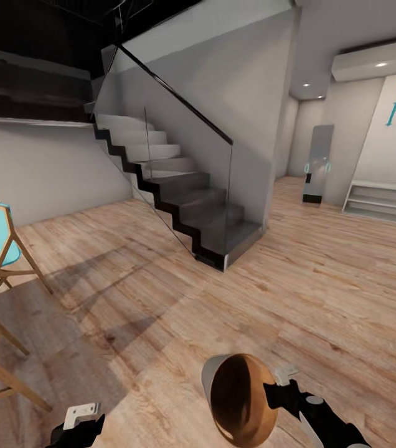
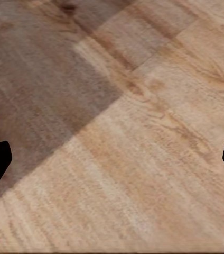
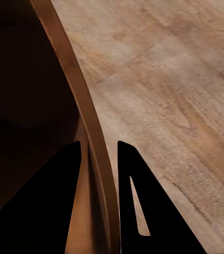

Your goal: Put the three can of soda from the living room inside the tash can in the kitchen.

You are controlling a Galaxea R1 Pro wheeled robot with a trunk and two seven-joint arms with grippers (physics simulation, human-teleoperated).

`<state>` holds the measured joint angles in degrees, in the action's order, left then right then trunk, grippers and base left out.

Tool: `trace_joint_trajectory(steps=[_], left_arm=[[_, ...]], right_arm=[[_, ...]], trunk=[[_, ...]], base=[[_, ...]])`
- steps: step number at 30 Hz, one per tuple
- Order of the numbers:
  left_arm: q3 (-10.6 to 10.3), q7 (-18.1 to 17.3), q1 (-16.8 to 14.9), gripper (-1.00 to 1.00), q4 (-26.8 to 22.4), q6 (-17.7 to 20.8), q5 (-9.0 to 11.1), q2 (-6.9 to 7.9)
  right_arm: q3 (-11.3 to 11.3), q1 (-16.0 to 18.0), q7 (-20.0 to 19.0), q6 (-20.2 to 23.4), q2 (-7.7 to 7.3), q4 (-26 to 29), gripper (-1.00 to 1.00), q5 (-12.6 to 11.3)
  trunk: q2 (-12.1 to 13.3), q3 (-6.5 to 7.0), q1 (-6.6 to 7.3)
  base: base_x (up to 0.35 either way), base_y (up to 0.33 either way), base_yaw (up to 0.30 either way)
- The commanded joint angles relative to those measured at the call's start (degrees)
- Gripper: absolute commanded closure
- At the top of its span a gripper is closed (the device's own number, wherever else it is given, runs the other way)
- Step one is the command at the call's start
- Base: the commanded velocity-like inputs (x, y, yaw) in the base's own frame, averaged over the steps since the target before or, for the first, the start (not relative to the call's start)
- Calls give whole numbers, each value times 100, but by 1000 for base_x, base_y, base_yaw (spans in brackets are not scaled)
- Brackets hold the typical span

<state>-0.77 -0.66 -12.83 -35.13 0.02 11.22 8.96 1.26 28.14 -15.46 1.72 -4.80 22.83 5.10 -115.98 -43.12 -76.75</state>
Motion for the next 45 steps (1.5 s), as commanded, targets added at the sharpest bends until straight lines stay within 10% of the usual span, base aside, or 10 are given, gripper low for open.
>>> trace_joint_trajectory(steps=[1, 10, 21, 45], left_arm=[[-1, -2, 0, -100, 6, -3, -2, 0], [-2, -43, 8, -100, 24, -157, 3, 10], [-1, -939, 9, -100, 404, -561, 4, 51], [-2, -1322, 18, -100, 419, -637, -30, 62]], right_arm=[[-35, -8, -44, -54, -1, 2, 100, -43], [-62, -269, -44, -796, -14, -34, 100, -46], [-223, -590, -461, -872, -162, 24, 100, -67], [-502, -679, -537, -884, -223, 27, 100, -87]], trunk=[[41, 19, 23], [402, 181, 221], [843, 378, 462], [1806, 809, 989]], base=[[0, 0, 0], [0, 0, 0], [0, 0, 0], [0, 0, 0]])
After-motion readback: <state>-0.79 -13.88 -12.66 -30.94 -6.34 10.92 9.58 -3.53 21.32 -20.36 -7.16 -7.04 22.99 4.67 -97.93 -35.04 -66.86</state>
